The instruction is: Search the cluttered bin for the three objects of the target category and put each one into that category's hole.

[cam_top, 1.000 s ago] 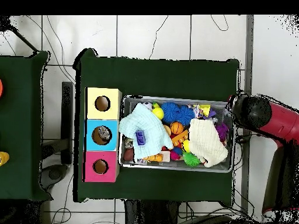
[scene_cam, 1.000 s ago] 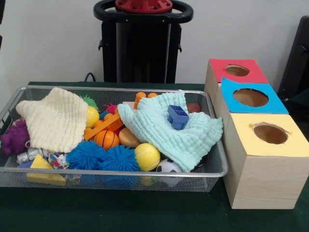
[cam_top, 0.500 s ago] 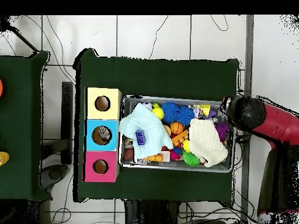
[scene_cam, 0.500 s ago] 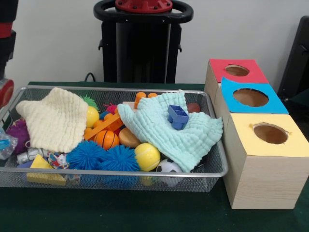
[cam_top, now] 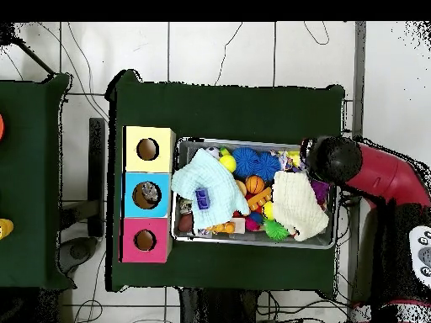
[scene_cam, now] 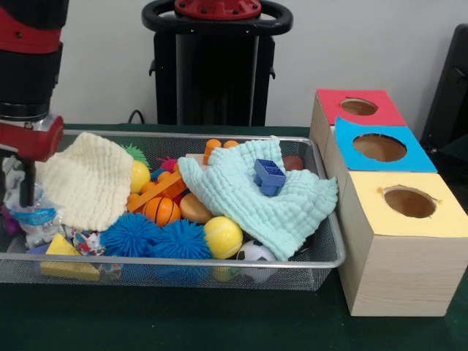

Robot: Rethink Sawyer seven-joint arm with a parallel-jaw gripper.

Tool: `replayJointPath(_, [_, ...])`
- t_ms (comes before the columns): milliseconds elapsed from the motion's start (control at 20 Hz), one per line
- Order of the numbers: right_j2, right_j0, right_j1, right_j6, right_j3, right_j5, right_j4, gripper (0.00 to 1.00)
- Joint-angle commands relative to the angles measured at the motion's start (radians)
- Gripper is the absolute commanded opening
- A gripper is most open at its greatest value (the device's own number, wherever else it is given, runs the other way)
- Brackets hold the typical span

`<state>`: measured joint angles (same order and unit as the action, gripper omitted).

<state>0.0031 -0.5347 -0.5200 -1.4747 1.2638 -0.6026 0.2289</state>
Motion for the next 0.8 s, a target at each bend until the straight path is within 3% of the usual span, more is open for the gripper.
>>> replayJointPath(50, [-0.014, 0.046, -0.045, -0.178, 0.12, -0.139, -0.05, 0.0])
replayJointPath(800, [-0.092, 0.143, -0.133, -0.221, 0.166, -0.209, -0.117, 0.0])
